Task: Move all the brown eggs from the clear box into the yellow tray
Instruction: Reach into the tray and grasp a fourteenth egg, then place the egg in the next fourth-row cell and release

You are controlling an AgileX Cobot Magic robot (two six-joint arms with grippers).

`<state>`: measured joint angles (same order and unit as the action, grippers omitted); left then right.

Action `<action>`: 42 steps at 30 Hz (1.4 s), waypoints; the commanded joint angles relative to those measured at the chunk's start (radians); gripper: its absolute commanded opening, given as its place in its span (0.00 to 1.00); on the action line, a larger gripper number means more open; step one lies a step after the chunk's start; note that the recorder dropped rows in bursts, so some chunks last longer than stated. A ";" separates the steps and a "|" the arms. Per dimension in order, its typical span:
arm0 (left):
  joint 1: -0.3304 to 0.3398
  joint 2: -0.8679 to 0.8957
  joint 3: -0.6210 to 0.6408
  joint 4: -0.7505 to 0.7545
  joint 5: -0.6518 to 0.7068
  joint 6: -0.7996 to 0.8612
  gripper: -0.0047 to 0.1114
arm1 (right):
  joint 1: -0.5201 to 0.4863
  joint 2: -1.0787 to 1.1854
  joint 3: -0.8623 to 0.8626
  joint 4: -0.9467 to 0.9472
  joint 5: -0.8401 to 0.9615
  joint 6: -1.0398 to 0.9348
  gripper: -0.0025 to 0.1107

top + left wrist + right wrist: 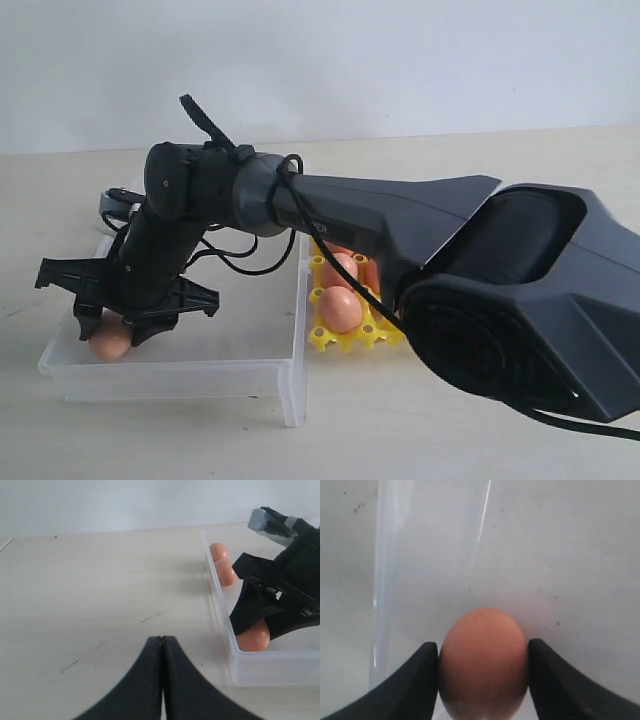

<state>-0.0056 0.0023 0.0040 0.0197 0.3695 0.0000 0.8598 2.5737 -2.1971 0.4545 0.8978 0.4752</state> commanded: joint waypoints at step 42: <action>-0.005 -0.002 -0.004 -0.004 -0.009 0.007 0.04 | -0.321 -0.865 1.681 -0.517 -1.453 -0.341 0.02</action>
<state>-0.0056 0.0023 0.0040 0.0197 0.3695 0.0074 0.5440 1.6854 -0.5210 -0.0532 -0.5279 0.1304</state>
